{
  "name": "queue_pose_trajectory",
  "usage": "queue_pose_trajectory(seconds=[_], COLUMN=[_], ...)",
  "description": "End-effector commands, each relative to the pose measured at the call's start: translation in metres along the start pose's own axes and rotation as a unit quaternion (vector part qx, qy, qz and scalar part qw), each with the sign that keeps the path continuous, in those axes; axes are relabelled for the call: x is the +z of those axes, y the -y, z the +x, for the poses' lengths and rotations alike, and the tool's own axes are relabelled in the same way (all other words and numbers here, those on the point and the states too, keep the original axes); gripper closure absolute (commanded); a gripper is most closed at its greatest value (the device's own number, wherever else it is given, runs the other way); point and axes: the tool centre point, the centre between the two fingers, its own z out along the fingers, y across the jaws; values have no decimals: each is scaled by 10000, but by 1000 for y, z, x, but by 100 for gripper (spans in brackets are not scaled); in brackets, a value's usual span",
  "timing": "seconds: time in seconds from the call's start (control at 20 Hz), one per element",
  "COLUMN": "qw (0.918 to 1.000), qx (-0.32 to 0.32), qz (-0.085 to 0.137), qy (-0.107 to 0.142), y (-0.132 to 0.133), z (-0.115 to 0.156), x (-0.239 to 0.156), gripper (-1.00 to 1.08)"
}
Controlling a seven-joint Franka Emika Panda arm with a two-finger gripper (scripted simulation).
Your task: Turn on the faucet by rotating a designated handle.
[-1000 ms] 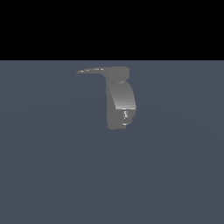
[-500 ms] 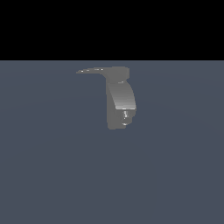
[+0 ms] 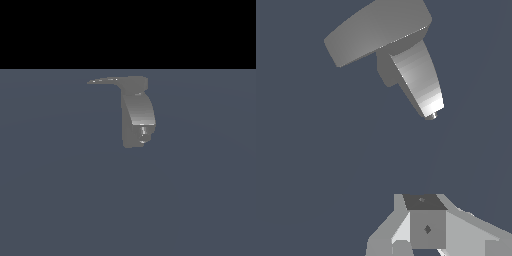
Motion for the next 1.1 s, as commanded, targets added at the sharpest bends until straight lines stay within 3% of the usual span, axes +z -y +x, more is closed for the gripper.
queue_pose_trajectory(seconds=[0.0, 0.5, 1.05], qw=[9996, 9916, 9711], qx=[266, 1290, 2385], qz=[10, 39, 63], qy=[8, 36, 61], y=[12, 55, 92], z=[6, 38, 83], x=[8, 37, 69], gripper=[108, 108, 108])
